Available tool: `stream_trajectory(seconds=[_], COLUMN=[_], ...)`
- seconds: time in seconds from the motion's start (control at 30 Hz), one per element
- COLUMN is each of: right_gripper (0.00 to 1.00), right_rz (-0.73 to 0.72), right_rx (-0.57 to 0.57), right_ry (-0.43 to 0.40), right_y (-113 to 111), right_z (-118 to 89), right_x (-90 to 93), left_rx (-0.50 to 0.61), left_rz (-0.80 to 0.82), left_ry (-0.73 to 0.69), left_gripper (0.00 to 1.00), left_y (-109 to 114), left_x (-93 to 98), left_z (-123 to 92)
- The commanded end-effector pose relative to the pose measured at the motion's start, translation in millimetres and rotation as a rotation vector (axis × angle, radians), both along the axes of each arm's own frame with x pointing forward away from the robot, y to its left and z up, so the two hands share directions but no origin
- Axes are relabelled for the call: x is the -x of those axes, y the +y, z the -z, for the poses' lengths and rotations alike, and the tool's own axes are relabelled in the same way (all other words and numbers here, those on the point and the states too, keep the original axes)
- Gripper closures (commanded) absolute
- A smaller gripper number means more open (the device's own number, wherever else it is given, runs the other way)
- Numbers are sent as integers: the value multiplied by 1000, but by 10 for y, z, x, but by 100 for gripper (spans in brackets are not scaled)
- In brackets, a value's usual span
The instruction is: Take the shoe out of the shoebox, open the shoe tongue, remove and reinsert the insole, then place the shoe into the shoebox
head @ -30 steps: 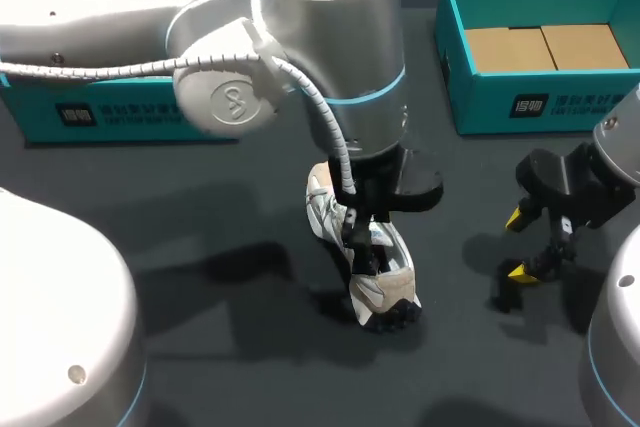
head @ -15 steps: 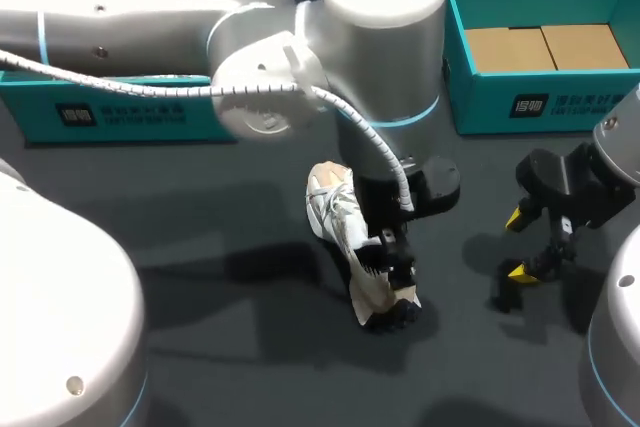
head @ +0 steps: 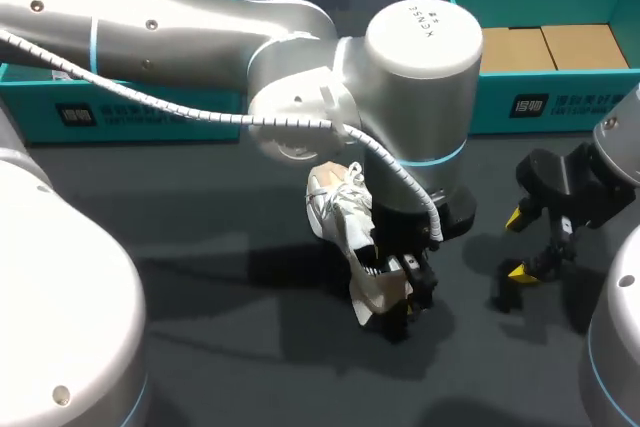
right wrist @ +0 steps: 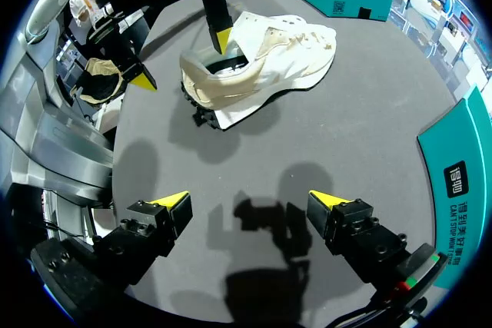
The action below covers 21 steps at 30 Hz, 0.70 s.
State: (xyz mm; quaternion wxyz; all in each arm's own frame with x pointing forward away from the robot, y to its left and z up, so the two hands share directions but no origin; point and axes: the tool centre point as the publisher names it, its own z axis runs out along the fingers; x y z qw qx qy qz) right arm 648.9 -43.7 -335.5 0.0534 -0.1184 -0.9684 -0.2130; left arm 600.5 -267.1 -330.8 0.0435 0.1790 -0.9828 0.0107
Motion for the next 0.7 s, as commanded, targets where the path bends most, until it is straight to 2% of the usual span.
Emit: stream_trajectory(seconds=[0.03, 0.57, 0.7], right_gripper=[0, 0, 0], right_rz=[1, 1, 1], right_rx=[2, 2, 2], right_ry=[-1, -1, -1], right_y=[3, 3, 3], right_z=[3, 3, 3], right_x=[9, 9, 9], left_rx=[-8, -46, -53], left_rz=[7, 71, 67], left_ry=[13, 7, 0], left_gripper=[0, 9, 17], left_y=[-66, -27, -32], left_x=[3, 64, 87], left_z=[133, 434, 487])
